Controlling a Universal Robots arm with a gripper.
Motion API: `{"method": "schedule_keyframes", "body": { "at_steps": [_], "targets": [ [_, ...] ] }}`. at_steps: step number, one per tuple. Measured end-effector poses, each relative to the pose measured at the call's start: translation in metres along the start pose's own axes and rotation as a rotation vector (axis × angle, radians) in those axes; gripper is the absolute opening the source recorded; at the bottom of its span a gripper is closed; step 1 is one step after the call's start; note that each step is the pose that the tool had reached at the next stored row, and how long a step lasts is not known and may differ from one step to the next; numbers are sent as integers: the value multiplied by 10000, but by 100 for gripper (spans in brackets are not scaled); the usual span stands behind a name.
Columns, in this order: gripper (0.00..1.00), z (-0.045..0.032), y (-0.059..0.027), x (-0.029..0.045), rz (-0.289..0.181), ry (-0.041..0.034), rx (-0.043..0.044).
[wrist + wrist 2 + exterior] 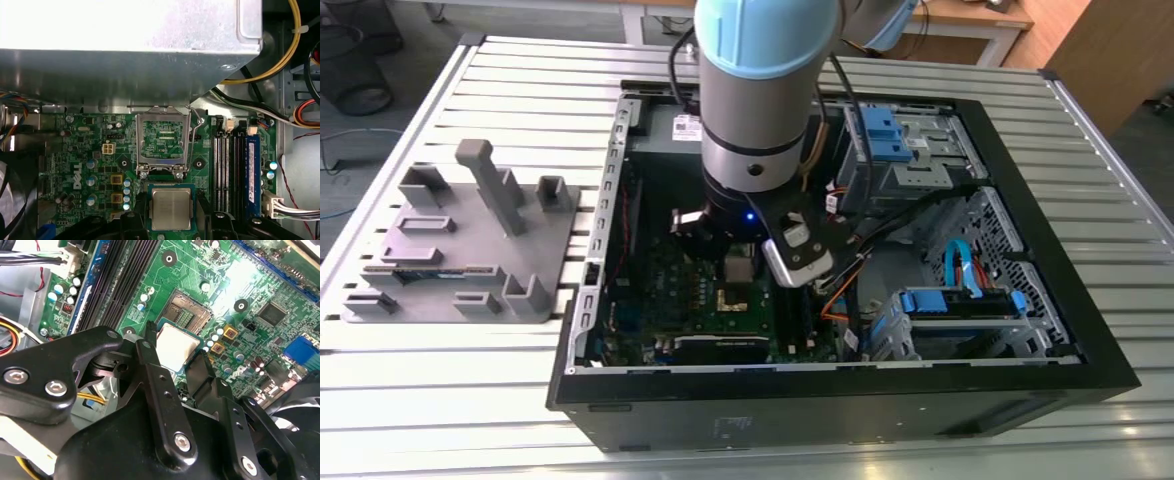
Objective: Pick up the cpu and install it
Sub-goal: 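Place the cpu into insertion slot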
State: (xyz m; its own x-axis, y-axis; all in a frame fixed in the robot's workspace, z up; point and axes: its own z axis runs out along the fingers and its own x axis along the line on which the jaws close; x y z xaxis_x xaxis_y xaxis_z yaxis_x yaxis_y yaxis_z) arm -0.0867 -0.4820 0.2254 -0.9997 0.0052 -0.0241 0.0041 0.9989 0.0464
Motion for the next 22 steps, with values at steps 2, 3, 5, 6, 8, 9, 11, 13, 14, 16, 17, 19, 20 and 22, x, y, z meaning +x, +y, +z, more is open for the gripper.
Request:
{"method": "schedule_keyframes", "body": {
  "at_steps": [2, 3, 5, 6, 8, 9, 11, 13, 14, 16, 17, 19, 20, 22],
  "targets": [
    [47, 20, -11, 5, 1, 1, 1],
    [47, 29, -18, 6, 1, 0, 1],
    [47, 47, -38, 10, 0, 0, -1],
    [47, 55, -49, 10, -2, -1, -1],
    [47, 70, -72, 11, 0, 0, -1],
    [47, 81, -79, 12, 0, 0, 0],
    [47, 109, -87, 14, 2, -1, -2],
    [47, 138, -91, 17, 0, -1, -1],
    [47, 149, -93, 22, -1, 0, 0],
    [47, 166, -102, 29, -2, 0, 1],
    [47, 171, -107, 33, -1, 0, 1],
    [47, 182, -121, 39, 0, 1, 1],
    [47, 191, -130, 42, 1, 0, 0],
    [47, 212, -150, 44, 0, 0, 0]
  ]
}}
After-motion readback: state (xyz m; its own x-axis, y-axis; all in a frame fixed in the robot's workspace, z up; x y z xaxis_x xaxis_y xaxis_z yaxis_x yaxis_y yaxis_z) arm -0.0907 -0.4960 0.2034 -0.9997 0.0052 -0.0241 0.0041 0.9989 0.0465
